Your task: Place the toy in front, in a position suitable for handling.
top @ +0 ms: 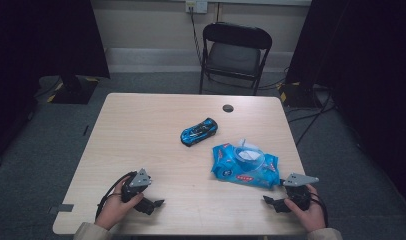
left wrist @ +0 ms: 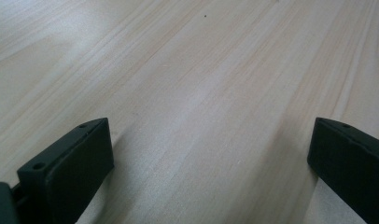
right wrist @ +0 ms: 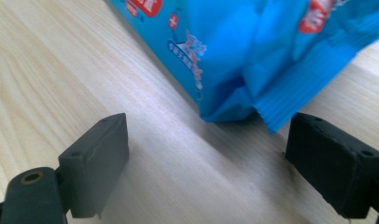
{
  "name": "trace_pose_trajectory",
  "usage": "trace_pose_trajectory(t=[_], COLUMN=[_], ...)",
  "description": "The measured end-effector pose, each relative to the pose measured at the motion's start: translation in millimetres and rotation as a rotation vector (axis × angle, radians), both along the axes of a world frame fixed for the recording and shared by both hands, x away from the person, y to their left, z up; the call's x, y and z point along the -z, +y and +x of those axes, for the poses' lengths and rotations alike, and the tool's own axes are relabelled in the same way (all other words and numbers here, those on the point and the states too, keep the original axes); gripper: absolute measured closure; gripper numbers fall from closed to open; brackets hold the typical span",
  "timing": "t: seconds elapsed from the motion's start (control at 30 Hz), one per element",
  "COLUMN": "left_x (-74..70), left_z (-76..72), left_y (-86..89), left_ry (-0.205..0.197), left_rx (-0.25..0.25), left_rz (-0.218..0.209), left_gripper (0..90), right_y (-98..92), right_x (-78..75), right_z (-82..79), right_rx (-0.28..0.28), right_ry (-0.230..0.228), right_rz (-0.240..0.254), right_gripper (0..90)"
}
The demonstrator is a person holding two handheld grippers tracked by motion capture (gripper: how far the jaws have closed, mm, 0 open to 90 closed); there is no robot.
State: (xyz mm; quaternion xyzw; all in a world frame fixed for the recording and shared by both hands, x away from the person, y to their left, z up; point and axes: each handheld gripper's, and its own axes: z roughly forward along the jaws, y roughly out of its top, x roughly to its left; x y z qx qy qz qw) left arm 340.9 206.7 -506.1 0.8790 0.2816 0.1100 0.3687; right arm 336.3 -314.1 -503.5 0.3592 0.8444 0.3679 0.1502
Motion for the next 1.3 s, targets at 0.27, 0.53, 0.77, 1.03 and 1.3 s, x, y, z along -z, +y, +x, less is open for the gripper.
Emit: trace_pose_trajectory(t=[0.27, 0.53, 0.77, 1.03, 1.3], left_x=[0.0, -0.2, -1.2, -7.0, -16.6], left_z=[0.0, -0.1, -1.4, 1.2, 15.9], left_y=[0.0, -0.3, -2.4, 0.1, 2.5], left_ry=[0.000, 0.002, 0.009, 0.027, 0.043], left_rx=[0.000, -0.003, -0.020, -0.062, -0.118], left_rz=[0.000, 0.000, 0.008, -0.024, -0.047], left_gripper=[0.0, 0.0, 0.0, 18.6, 15.9], right_y=[-5.5, 15.1, 30.9, 69.7, 77.9], right_x=[-14.2, -38.5, -45.0, -24.7, -4.7], right_z=[-4.6, -18.4, -27.5, -25.2, -22.4], right_rx=[0.006, -0.085, -0.141, -0.284, -0.323], right_ry=[-0.019, -0.075, -0.036, 0.009, 0.033], right_rz=[0.013, 0.039, 0.120, 0.067, 0.067], right_gripper=[15.0, 15.5, 15.3, 15.1, 14.7])
